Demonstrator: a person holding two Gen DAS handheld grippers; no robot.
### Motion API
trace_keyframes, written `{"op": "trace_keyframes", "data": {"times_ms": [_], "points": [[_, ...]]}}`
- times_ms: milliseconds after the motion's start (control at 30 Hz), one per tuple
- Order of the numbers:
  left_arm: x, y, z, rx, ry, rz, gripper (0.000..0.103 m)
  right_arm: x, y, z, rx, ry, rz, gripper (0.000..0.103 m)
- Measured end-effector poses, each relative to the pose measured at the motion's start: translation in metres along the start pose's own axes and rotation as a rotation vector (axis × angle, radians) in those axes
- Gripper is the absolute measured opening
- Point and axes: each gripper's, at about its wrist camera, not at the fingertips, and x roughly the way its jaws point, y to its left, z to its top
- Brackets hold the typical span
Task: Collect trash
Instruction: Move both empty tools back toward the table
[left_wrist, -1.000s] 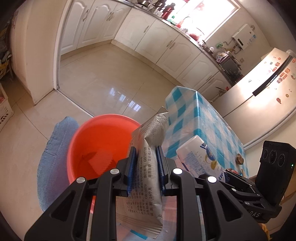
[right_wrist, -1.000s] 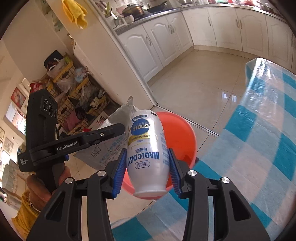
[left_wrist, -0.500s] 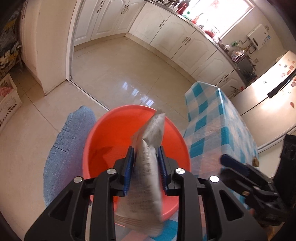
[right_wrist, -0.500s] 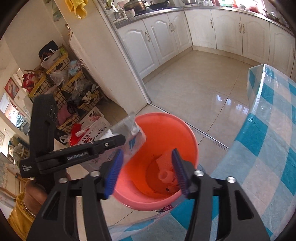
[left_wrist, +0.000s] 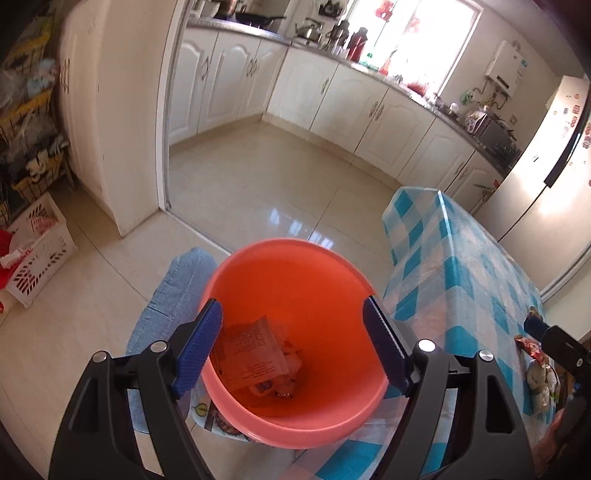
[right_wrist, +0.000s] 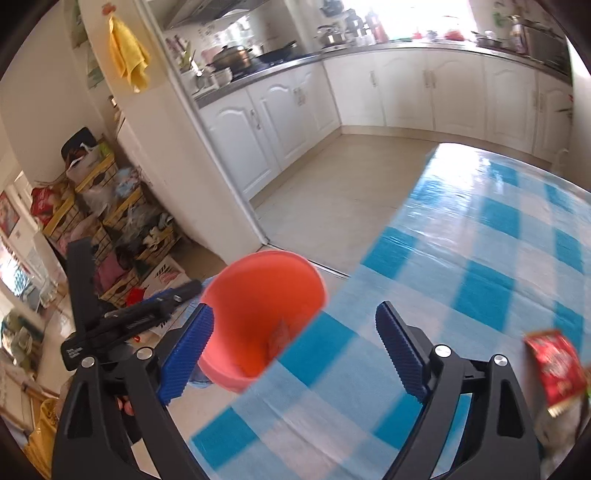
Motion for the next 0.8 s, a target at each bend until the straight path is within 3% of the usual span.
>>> {"op": "trace_keyframes", "data": {"times_ms": [333,533,800], "points": [[-0.062,-0.042,-0.023,0.069,-0.134,-0.126,0.087,-0.084,-0.033,-0.059,0.064,-0.105,-0.063,0.089],[-0.083,-0.088,-0.044,0.156,-0.116,-0.207,0.087,-0.130,-0.058,-0.095,0.121,-0.194,-0.134,0.091],[-0.096,-0.176,-0.075,0.389,-0.054,-0.291,0.088,-0.194,-0.114,-0.146,0.234,-0.293,-0.252,0.093]]}}
